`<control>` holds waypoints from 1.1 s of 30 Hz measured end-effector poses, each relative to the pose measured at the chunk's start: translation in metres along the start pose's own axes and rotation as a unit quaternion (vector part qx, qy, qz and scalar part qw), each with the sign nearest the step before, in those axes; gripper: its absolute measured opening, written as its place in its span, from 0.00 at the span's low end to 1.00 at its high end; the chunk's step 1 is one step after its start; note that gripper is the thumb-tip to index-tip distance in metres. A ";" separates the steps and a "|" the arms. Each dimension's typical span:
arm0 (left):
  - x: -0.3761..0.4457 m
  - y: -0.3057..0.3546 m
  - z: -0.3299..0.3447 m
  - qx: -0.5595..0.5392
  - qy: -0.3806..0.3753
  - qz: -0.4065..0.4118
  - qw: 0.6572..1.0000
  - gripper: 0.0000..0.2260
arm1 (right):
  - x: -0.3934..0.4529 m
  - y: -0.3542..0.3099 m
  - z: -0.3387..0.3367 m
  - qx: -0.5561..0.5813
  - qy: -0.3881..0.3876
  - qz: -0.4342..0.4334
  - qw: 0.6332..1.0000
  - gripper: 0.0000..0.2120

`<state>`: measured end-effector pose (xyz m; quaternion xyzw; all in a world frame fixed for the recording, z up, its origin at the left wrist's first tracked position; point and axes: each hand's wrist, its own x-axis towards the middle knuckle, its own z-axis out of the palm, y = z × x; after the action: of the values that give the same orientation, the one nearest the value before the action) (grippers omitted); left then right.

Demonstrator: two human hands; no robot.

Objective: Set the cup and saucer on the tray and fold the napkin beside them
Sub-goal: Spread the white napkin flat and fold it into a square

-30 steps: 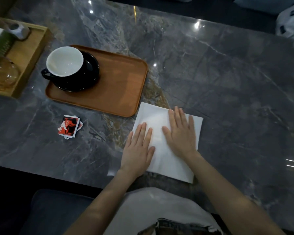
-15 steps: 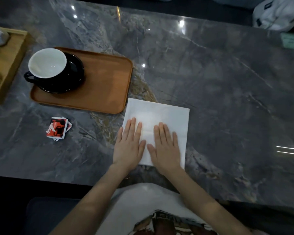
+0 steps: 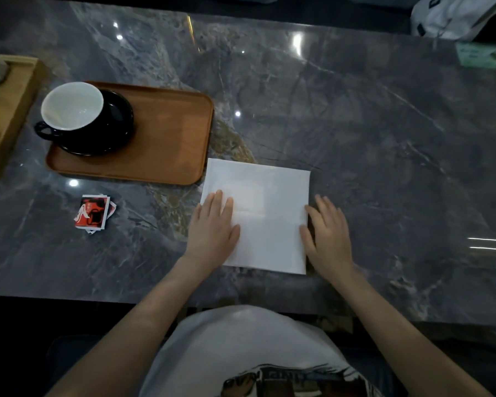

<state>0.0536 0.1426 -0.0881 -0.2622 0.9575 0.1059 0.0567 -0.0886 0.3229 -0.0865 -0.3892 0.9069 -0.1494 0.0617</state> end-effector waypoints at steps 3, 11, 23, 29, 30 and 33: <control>0.025 -0.004 -0.032 -0.031 0.029 0.040 0.998 0.18 | 0.031 -0.008 -0.011 0.014 0.040 -0.023 0.999 0.19; 0.102 -0.021 -0.059 0.154 -0.053 0.140 0.977 0.21 | 0.105 -0.011 -0.028 -0.015 -0.210 -0.034 0.977 0.31; 0.144 -0.023 -0.081 0.079 -0.239 0.060 0.966 0.24 | 0.152 -0.028 -0.038 -0.074 -0.353 0.012 0.933 0.27; 0.149 -0.020 -0.085 0.095 -0.273 0.065 0.955 0.24 | 0.155 -0.030 -0.039 -0.092 -0.357 0.003 0.930 0.24; 0.148 -0.019 -0.085 0.109 -0.269 0.073 0.954 0.24 | 0.153 -0.031 -0.040 -0.094 -0.350 0.000 0.932 0.23; 0.139 -0.014 -0.083 0.168 -0.224 0.086 0.956 0.20 | 0.140 -0.033 -0.043 -0.115 -0.311 -0.024 0.943 0.16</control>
<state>-0.0624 0.0437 -0.0323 -0.1352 0.9431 0.0038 0.3038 -0.1727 0.2094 -0.0346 -0.4422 0.8442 0.0827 0.2915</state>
